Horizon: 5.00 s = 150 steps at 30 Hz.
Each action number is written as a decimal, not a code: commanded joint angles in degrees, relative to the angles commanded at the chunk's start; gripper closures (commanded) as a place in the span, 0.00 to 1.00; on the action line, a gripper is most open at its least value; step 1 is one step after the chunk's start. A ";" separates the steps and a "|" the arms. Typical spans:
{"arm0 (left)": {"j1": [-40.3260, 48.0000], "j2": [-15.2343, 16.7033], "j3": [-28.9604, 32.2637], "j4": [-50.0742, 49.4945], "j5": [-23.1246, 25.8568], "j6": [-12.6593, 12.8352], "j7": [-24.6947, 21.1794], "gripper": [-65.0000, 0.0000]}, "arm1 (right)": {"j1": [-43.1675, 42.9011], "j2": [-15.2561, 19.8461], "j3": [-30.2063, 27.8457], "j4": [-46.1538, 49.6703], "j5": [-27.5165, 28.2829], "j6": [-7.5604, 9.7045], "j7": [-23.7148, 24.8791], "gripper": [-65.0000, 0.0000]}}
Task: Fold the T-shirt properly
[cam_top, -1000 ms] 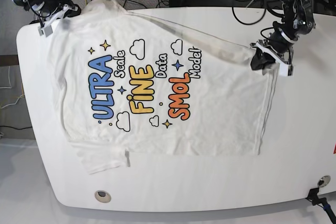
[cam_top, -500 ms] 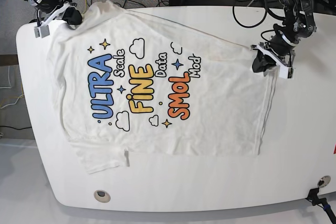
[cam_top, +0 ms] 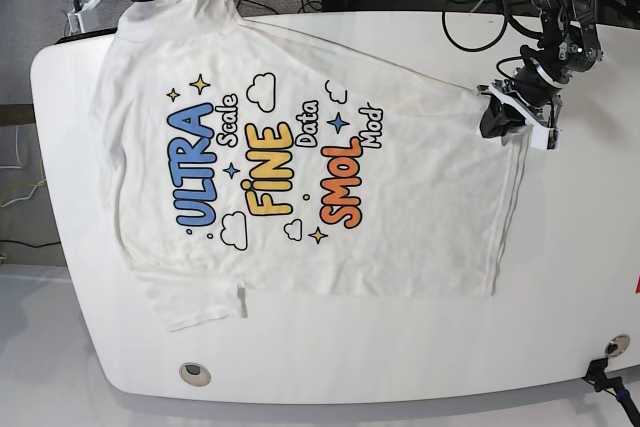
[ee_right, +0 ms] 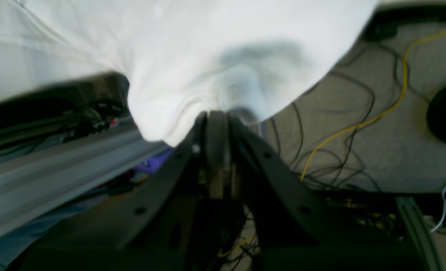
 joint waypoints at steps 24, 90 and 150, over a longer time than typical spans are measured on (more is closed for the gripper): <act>-4.04 0.09 0.00 0.09 -0.09 -0.09 -0.09 1.00 | 3.60 4.75 -0.09 0.35 12.66 -0.04 0.00 1.00; -25.05 -0.88 -0.26 -26.11 0.09 0.35 -11.25 1.00 | 49.14 11.96 -11.87 -34.46 -7.12 -0.31 10.51 1.00; -16.70 -8.62 6.95 -14.86 0.00 -0.09 -11.34 0.35 | 37.89 12.66 -35.34 -11.87 -24.70 -0.13 15.87 1.00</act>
